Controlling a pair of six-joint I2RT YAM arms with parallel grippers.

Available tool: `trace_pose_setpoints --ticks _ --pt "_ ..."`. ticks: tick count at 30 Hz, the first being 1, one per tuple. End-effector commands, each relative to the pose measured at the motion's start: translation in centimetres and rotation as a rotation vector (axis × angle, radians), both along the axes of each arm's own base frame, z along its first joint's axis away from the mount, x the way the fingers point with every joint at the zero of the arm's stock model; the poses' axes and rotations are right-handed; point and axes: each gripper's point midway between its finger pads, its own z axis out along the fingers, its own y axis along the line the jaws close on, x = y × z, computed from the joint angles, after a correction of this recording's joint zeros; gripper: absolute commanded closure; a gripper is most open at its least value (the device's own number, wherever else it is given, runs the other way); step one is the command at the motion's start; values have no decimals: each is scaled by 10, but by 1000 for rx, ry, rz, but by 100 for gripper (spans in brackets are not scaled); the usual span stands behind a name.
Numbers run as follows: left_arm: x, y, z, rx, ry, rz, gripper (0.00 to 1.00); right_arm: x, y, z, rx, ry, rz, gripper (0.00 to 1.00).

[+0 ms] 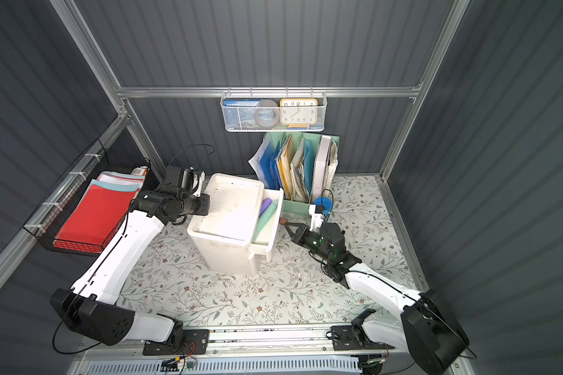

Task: Take the microphone out of the drawer
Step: Open the drawer in the storage box, then pick up the microphone from the drawer.

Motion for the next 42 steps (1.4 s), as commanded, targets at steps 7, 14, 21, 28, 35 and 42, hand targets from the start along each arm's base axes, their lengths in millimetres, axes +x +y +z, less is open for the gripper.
trace_pose_setpoints --ticks 7,14,21,28,35,42 --pt "-4 10 -26 45 88 46 100 -14 -72 -15 -170 66 -177 100" --pt "0 7 -22 27 66 40 100 -15 -86 -12 -256 142 -226 71" --pt "3 3 -21 7 32 31 100 -15 -101 39 -327 211 -299 43" --pt "6 4 -22 20 21 23 100 -18 -71 75 -418 339 -228 46" --pt "7 1 -23 11 -8 6 100 -9 -3 74 -576 409 -110 49" --pt "11 1 -19 0 -89 0 100 -1 44 50 -680 484 -66 54"
